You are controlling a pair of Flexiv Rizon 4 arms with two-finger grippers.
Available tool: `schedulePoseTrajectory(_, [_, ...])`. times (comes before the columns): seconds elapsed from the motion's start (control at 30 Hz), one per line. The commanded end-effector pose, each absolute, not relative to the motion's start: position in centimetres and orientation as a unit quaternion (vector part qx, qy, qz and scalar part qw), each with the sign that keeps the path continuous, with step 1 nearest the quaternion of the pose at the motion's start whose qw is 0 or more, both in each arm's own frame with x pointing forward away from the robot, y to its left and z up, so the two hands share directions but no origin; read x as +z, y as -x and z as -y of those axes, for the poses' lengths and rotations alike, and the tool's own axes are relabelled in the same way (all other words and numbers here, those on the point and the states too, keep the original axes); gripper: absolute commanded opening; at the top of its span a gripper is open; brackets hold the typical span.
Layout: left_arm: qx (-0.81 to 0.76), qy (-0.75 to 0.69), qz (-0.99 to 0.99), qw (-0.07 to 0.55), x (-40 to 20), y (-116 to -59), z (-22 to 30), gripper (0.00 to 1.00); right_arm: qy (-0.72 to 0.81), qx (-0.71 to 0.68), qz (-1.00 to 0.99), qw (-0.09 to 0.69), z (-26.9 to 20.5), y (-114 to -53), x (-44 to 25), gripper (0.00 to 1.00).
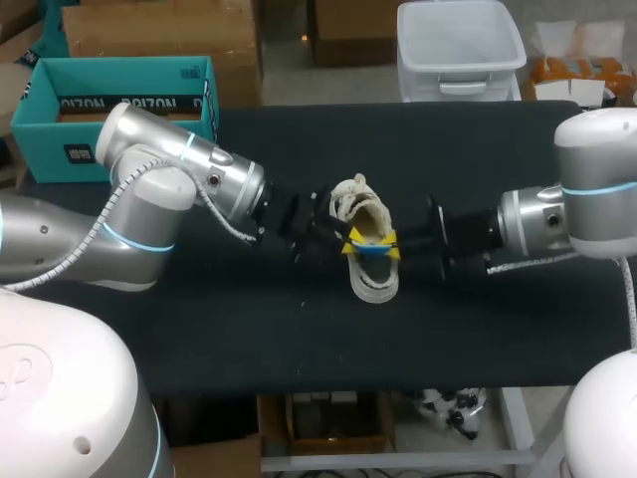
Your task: Open the shoe tongue, take the insole out of the shoe, put the insole back into the shoe, and pack the shoe into the shoebox
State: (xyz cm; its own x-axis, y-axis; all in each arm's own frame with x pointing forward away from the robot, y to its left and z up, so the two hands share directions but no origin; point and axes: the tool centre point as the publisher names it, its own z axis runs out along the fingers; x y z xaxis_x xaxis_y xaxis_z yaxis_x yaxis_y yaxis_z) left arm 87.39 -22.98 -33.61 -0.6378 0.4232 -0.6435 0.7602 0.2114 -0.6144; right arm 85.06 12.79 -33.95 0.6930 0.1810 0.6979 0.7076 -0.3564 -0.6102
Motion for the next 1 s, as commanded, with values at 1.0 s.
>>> schedulePoseTrajectory(1.0, [-0.494,-0.386,-0.761,0.164,-34.5,-87.6,23.9,0.0,0.792,-0.276,0.274,0.471,-12.0,-83.0,-32.9,0.0])
